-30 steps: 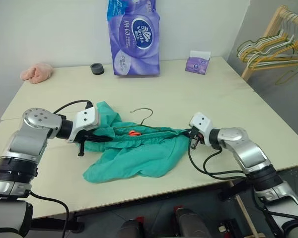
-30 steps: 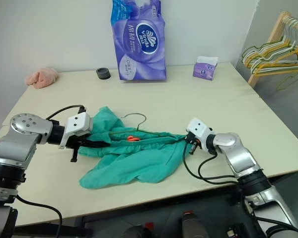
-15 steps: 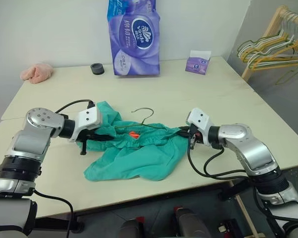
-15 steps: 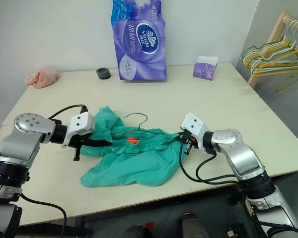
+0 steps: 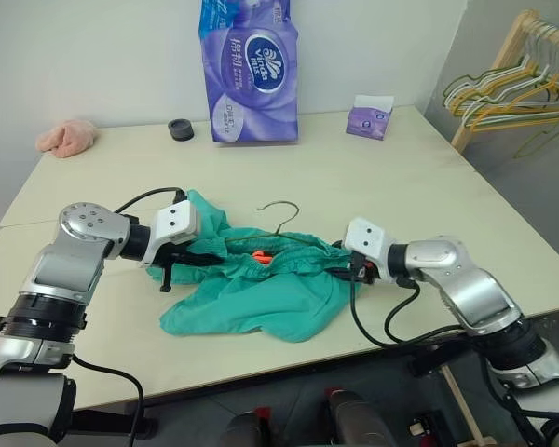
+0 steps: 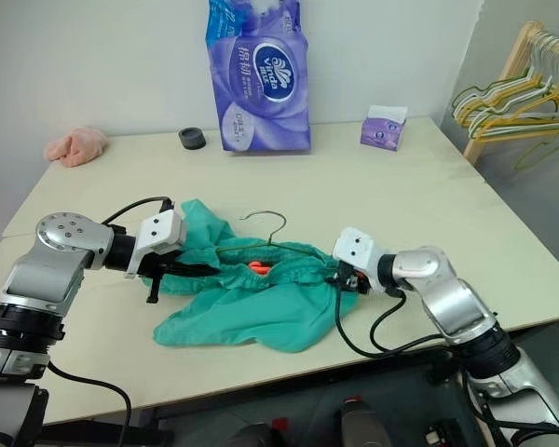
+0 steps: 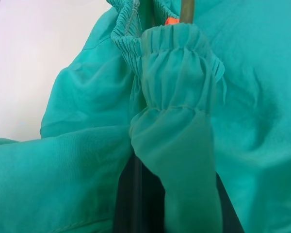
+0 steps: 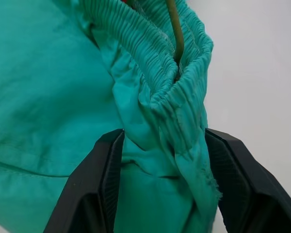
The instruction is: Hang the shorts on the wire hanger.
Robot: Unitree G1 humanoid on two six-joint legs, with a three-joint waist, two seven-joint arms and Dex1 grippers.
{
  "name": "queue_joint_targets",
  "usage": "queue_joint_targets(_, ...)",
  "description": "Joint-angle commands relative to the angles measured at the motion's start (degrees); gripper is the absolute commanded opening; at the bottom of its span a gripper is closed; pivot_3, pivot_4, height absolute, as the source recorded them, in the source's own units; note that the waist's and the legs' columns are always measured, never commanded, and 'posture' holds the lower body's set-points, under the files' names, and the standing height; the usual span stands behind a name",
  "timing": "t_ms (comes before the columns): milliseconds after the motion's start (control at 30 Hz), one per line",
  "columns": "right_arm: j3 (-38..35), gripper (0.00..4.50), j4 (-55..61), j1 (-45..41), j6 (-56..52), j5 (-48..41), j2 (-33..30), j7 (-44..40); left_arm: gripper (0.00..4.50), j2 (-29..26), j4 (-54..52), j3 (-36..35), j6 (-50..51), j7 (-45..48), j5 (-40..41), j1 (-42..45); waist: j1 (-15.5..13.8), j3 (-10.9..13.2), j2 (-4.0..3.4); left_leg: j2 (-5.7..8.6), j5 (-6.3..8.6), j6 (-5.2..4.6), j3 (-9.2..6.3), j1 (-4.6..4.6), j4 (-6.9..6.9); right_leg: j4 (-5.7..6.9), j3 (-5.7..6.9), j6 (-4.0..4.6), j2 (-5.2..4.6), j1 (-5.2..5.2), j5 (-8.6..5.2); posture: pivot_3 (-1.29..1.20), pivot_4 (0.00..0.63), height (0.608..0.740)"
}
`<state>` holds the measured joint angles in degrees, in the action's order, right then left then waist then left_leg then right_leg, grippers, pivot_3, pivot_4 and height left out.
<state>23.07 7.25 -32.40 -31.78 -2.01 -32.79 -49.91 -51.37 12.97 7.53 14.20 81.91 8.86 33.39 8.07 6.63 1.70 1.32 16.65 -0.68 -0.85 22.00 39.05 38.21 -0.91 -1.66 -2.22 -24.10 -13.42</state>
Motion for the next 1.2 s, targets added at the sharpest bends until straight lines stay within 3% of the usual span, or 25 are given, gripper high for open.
queue_joint_targets(33, 1.9, 2.65, -3.9, -4.3, 2.7, 1.7, 1.6, -2.2, 0.00, 0.4, -2.3, -0.5, -0.1, 0.3, 1.2, 0.9, 0.0, 0.0, 0.00, 0.00, 0.00, 0.00, 0.00, 0.00, 0.00, 0.00, 0.00, 0.00, 0.00, 0.00, 0.00, -0.17, 0.067, 0.740)
queue_joint_targets(400, 3.0, 2.65, -18.4, -11.9, 11.7, 5.9, 5.0, -6.0, 0.00, -0.5, -5.0, -1.0, 1.5, 1.3, 2.0, -0.6, 0.2, -0.2, 0.03, -0.01, 0.00, 0.01, -0.03, -0.02, 0.00, -0.01, 0.01, 0.00, -0.01, 0.01, 0.00, -0.15, 0.053, 0.740)
queue_joint_targets(567, -1.8, 2.65, -8.9, -8.4, 10.9, 1.2, -1.2, -12.2, 0.00, -1.3, -5.6, -1.8, 1.6, 0.6, 1.8, -1.8, -0.4, -0.2, 0.02, 0.00, -0.01, 0.03, -0.06, 0.06, 0.00, -0.05, 0.04, 0.00, -0.05, -0.02, 0.00, -0.14, 0.052, 0.740)
queue_joint_targets(667, -2.8, 3.26, -1.9, -5.3, 7.5, -1.1, -4.3, -14.7, 0.00, -1.4, -5.7, -1.7, 1.5, 0.3, 1.6, -2.0, -0.3, -0.2, 0.03, 0.02, -0.01, 0.02, -0.06, 0.07, 0.00, -0.08, 0.04, 0.00, -0.06, 0.00, 0.00, -0.14, 0.051, 0.740)
queue_joint_targets(800, -3.0, 4.47, 1.7, -3.9, 3.1, -1.9, -3.7, -13.1, 0.00, -1.1, -5.5, -1.6, 1.6, 0.0, 1.9, -1.8, -0.1, -0.3, 0.02, 0.00, 0.00, 0.01, -0.07, 0.03, 0.00, -0.01, 0.04, 0.00, -0.04, -0.01, 0.00, -0.15, 0.051, 0.740)
queue_joint_targets(1000, 0.5, 4.47, -6.5, -6.9, 3.9, 2.8, 0.7, -8.6, 0.00, -0.1, -4.6, -0.7, 1.5, 0.3, 1.9, 0.0, 0.0, -0.3, 0.04, 0.00, 0.00, 0.02, -0.05, 0.03, 0.00, -0.01, 0.01, 0.00, -0.02, -0.02, 0.00, -0.17, 0.053, 0.740)
queue_joint_targets(1200, 2.5, 4.47, -16.3, -10.6, 6.3, 4.4, 4.2, -9.5, 0.00, 1.0, -4.3, -0.3, 1.9, 0.7, 2.3, 1.1, 0.1, -0.3, 0.03, 0.02, -0.01, 0.03, -0.03, 0.04, 0.01, -0.05, 0.01, 0.01, -0.04, -0.01, 0.01, -0.18, 0.057, 0.740)
